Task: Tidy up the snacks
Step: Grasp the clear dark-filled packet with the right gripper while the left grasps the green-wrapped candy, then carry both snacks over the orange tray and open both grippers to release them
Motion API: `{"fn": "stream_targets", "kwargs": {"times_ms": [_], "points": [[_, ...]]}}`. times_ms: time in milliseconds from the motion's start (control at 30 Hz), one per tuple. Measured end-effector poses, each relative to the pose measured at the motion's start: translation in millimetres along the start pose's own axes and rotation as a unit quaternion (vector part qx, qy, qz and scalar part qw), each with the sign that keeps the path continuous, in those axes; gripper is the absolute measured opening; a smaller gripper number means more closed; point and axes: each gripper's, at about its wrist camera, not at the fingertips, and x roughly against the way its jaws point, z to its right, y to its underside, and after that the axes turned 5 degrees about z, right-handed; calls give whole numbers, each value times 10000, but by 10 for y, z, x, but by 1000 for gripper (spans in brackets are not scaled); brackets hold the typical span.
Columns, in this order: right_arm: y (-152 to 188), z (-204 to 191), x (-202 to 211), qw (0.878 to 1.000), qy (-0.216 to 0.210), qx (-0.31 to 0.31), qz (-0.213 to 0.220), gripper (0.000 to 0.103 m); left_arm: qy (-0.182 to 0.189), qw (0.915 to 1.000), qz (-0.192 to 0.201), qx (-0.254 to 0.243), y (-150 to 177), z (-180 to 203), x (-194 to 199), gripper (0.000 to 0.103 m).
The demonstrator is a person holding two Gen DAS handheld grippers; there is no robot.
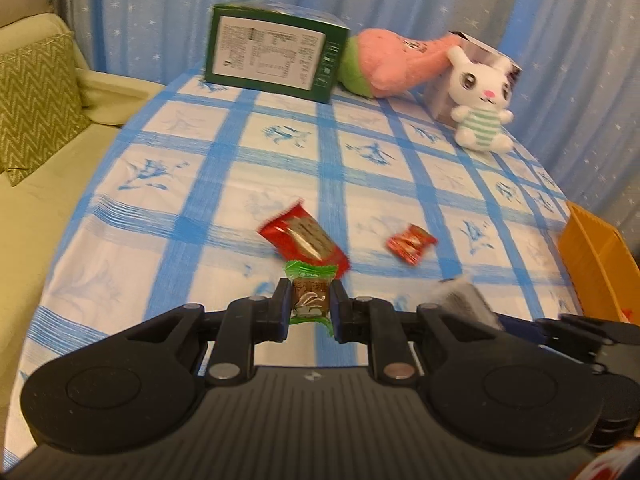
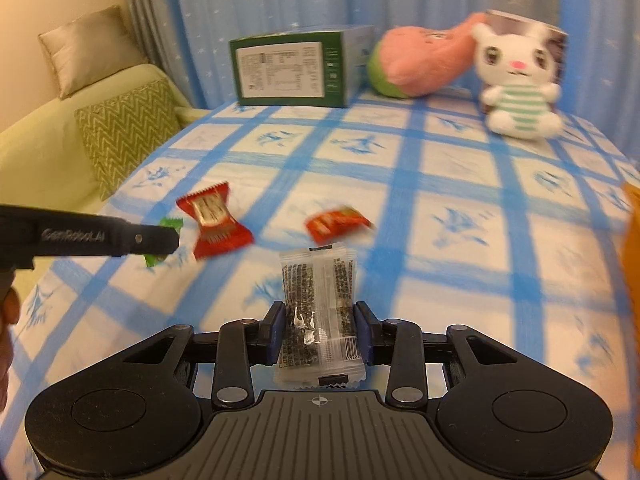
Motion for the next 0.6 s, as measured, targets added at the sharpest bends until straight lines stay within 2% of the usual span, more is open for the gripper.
{"fn": "stream_targets", "kwargs": {"times_ms": [233, 600], "points": [[171, 297, 631, 9984, 326, -434, 134, 37, 363, 9993, -72, -110, 142, 333, 143, 17], [270, 611, 1425, 9945, 612, -734, 428, 37, 614, 9981, -68, -79, 379, 982, 659, 17]]}}
